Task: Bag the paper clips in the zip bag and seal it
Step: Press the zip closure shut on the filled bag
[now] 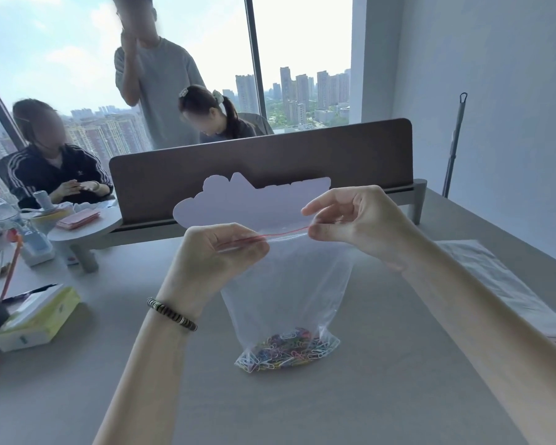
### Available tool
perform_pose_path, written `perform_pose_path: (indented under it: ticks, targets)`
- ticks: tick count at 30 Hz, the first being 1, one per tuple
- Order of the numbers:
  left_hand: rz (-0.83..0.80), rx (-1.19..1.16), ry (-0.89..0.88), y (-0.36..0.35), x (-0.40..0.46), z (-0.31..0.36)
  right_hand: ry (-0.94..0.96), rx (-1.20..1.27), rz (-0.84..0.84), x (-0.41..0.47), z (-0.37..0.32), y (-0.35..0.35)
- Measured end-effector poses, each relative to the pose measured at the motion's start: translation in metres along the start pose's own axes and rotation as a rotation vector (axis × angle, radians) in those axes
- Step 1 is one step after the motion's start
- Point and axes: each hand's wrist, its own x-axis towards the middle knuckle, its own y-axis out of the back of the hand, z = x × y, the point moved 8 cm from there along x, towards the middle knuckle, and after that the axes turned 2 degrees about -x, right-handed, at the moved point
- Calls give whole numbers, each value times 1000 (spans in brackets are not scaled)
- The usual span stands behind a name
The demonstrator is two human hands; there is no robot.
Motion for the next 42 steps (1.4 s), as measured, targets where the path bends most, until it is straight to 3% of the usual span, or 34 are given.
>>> perform_pose_path:
  ticks: [9, 19, 30, 38, 42]
  targets:
    - [34, -19, -29, -8, -2, 7, 20, -158, -161, -1, -7, -16]
    - [51, -45, -30, -14, -5, 5, 105, -294, -65, -1, -12, -23]
    - [70, -32, -72, -15, -5, 6, 182, -311, -44, 1, -16, -37]
    - [93, 61, -61, -3, -2, 0, 159, -318, -31, 6, -4, -18]
    - [37, 12, -24, -1, 1, -2, 79, -183, -80, 8, 7, -9]
